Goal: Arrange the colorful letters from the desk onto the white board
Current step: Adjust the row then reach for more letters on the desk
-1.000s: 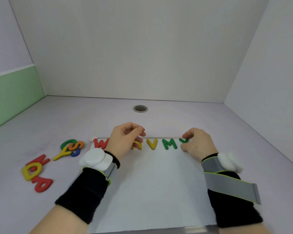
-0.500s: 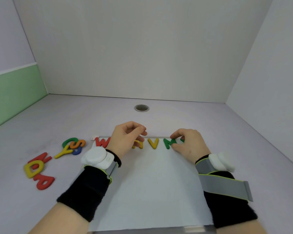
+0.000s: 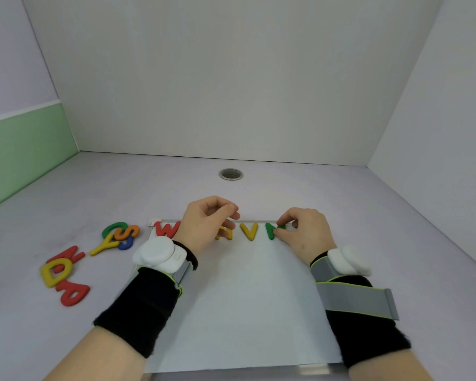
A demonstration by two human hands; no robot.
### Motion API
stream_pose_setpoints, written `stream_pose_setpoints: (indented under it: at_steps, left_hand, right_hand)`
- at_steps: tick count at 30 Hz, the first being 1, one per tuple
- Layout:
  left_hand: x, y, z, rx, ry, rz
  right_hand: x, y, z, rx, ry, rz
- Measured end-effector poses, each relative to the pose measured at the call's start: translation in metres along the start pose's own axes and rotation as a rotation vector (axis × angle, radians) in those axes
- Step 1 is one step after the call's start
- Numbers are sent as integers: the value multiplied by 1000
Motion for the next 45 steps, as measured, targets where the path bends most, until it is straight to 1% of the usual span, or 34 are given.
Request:
stream_pose_setpoints:
  at_steps: [14,18,24,26,28,32,34,37,40,43,45]
  left_hand:
    - [-1,-3,-4,-11,-32,22]
    - [3,-1,-5,-27,-6,-5]
    - [19,2,-17,-73,54,-5]
    - [29,2,-20,-111,108,-6]
    - [51,-1,-20,-154,186,-48]
    - [109,-2,-12,-282,466,-185]
    - [136,-2,-7,-312,608,-190]
    - [176,-7,-1,-293,724,-196]
    - [204,-14,6,-231,945,-186]
    - [221,-23,8,-159,1111,-126]
    - [226,-28,10,-133,1142,-65]
  right_hand:
    - [9,-1,10,35,32,-12]
    - [11,0,33,102,41,-2]
    - [-1,-8,82,231,49,107]
    - [-8,-12,95,265,64,137]
    - [-18,-18,112,303,75,182]
    - [-40,-32,148,375,94,238]
    - [-51,-36,160,409,95,248]
    - [-70,-43,178,451,95,283]
    - [-85,-47,194,475,85,320]
    - [-101,-50,209,502,34,354]
    - [-113,-51,216,484,0,361]
Point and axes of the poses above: each hand's wrist, its own y-axis towards the middle knuckle, its own x-axis out of the back of the hand, z = x × y, the point moved 2 cm from there along y, towards the middle knuckle, and after that the axes turned 13 degrees about -z, right-handed, at the moved point
